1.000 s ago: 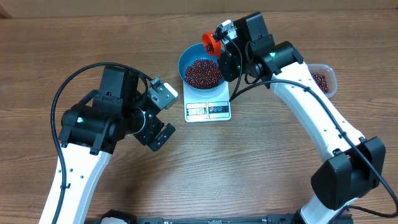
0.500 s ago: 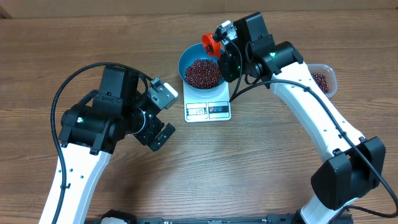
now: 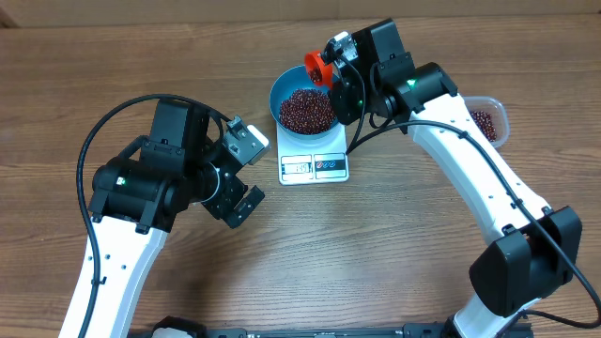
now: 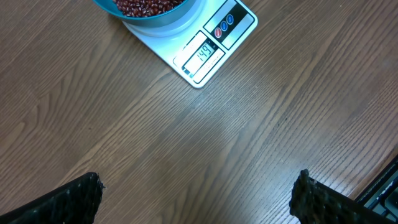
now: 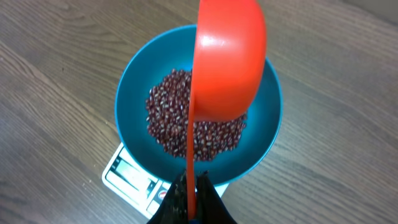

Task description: Scoop item into bowl and weigh 150g on scale

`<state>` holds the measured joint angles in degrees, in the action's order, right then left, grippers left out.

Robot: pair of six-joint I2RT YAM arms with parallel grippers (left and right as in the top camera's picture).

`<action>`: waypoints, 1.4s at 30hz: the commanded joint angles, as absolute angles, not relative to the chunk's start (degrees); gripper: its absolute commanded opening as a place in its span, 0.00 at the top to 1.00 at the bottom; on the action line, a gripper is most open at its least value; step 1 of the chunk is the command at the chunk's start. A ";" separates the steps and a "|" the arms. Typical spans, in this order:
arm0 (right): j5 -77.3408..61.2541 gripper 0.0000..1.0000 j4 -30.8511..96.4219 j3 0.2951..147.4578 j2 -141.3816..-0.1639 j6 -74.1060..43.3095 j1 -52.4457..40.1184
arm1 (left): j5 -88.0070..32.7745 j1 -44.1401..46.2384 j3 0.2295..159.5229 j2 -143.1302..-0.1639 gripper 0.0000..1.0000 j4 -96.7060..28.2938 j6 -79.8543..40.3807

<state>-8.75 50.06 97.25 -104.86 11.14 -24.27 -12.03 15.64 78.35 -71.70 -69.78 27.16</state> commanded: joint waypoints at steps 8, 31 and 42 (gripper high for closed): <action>-10.72 0.96 49.98 98.43 -105.32 12.01 -25.06 | -13.15 15.38 78.37 -71.92 0.00 -69.63 26.57; -9.98 0.96 51.35 99.29 -106.00 10.35 -25.43 | -13.15 15.40 78.37 -71.92 0.01 -69.63 26.57; -12.56 0.96 51.53 99.29 -106.00 10.33 -25.34 | -13.15 15.38 78.37 -71.92 0.01 -69.63 26.57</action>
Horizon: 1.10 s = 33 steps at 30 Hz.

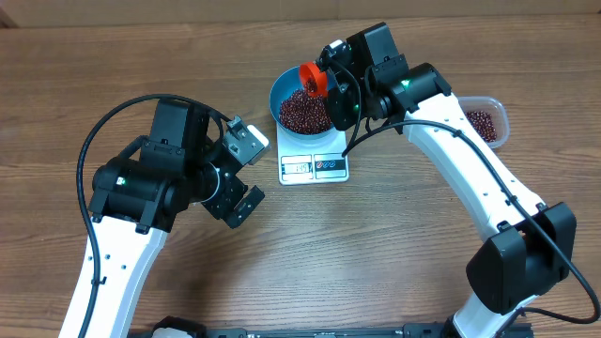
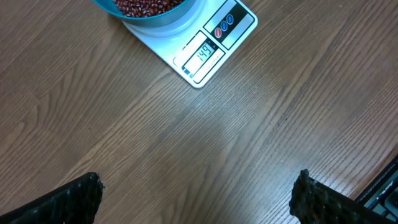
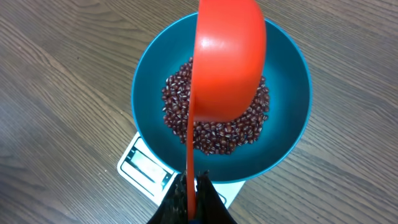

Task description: Scoop item into bowl and weigh 150g on scale

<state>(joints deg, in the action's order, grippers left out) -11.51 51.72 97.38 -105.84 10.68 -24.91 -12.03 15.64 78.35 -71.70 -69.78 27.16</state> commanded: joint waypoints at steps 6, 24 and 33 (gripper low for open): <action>-12.58 0.96 51.53 99.29 -106.00 10.33 -25.34 | -13.15 15.38 78.37 -71.92 0.00 -69.63 26.57; -12.58 0.96 51.53 99.29 -106.00 10.31 -25.34 | -13.15 15.38 78.37 -71.92 0.00 -69.63 26.57; -15.00 0.96 51.53 99.29 -106.00 10.28 -25.34 | -13.15 15.38 78.37 -71.92 0.00 -69.63 26.59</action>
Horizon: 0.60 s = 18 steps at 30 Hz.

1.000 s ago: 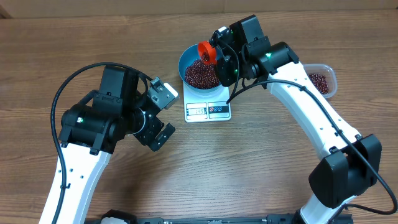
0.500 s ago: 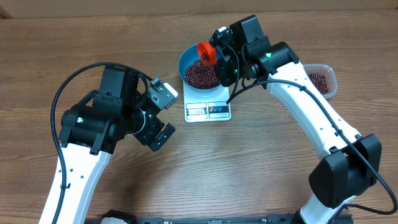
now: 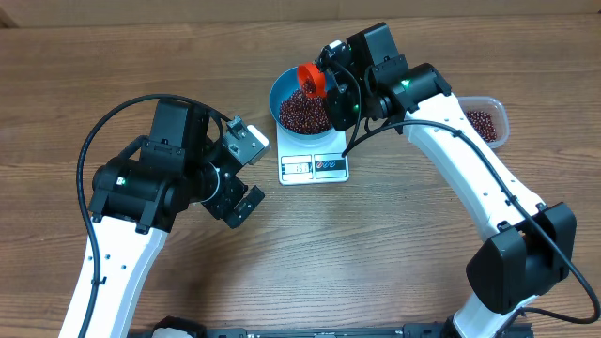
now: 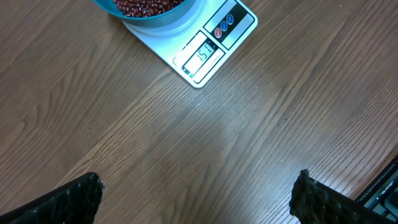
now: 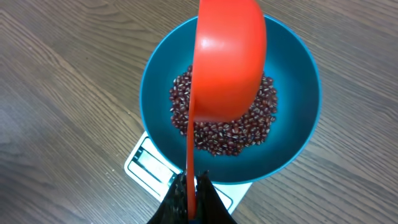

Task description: Scoop item into bowl and weigh 150g on scale

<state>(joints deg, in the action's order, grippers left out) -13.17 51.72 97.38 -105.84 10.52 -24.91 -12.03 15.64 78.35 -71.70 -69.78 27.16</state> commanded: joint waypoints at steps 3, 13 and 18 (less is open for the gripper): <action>-15.57 0.96 51.51 99.29 -106.00 9.23 -25.34 | -13.13 15.38 78.37 -71.92 0.00 -69.63 26.59; -15.62 0.96 51.53 99.29 -106.00 8.97 -25.34 | -13.15 15.40 78.37 -71.92 0.00 -69.63 26.57; -15.64 0.96 51.48 99.31 -106.00 8.23 -25.34 | -13.15 15.40 78.37 -71.92 0.00 -69.63 26.59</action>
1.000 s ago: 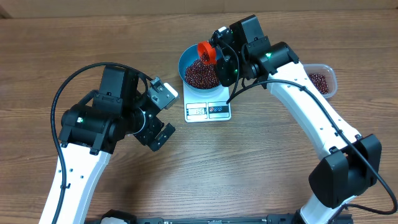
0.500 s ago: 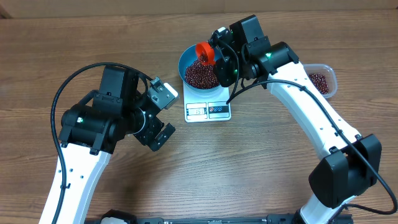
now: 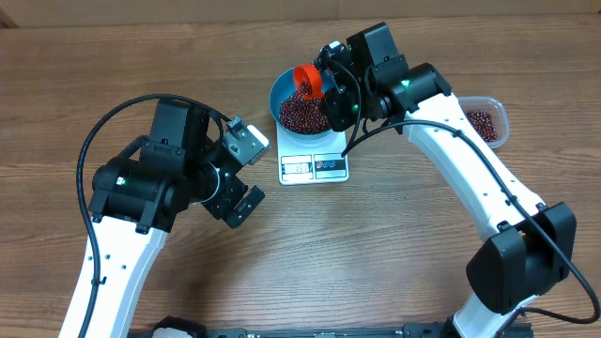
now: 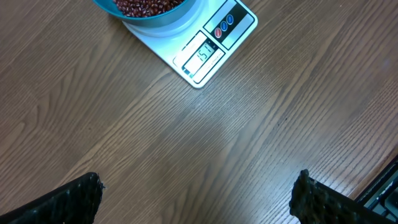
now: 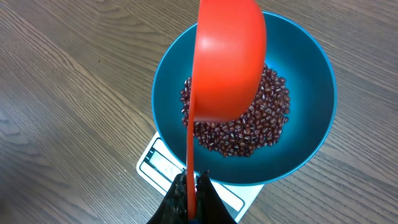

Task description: Scoop item into bowl and weigh 150g on scale

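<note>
A blue bowl (image 3: 282,92) holding red beans (image 3: 302,111) stands on the white scale (image 3: 314,166); in the left wrist view the scale's display (image 4: 205,55) reads about 151. My right gripper (image 5: 191,185) is shut on the thin handle of an orange scoop (image 5: 229,59), whose cup hangs turned on its side over the beans (image 5: 239,121) in the bowl (image 5: 311,99). The same scoop (image 3: 308,79) shows over the bowl's far left in the overhead view. My left gripper (image 4: 198,193) stands open over bare table, well short of the scale.
A clear tub (image 3: 486,122) with more red beans sits at the right, beyond the right arm. The wooden table's far edge runs along the top of the overhead view.
The right gripper and scoop shifted slightly left over the bowl. The scale display still reads about 151. The left arm stayed put.
The scoop was held tipped over the bowl's right rim with the display at 149. It then hung over the beans, still at 149. By the last earlier moment the display showed about 151, and the scoop has kept creeping left over the bowl.
</note>
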`<state>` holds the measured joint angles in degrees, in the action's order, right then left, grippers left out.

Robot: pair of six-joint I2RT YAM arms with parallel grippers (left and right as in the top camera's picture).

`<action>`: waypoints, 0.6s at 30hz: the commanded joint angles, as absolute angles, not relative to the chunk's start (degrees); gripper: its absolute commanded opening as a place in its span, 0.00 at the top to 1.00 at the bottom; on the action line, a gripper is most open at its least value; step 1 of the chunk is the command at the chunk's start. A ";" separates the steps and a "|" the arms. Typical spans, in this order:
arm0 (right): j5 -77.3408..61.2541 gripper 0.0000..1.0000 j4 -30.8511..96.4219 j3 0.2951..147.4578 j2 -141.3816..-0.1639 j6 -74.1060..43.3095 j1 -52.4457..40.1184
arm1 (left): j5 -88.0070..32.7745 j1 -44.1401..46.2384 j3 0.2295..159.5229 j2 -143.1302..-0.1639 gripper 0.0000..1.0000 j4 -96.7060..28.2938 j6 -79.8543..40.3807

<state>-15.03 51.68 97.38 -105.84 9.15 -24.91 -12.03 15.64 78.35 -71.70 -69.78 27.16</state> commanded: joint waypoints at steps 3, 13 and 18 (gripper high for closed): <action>-16.16 0.96 51.48 99.46 -106.00 6.81 -25.34 | -13.13 15.40 78.37 -71.92 0.00 -69.63 26.59; -18.52 0.96 52.45 99.50 -105.97 4.23 -23.79 | -13.13 15.40 78.37 -71.92 0.00 -69.63 26.59; -19.81 0.96 54.41 99.53 -105.75 4.25 -21.23 | -13.15 15.40 78.37 -71.92 0.00 -69.63 26.57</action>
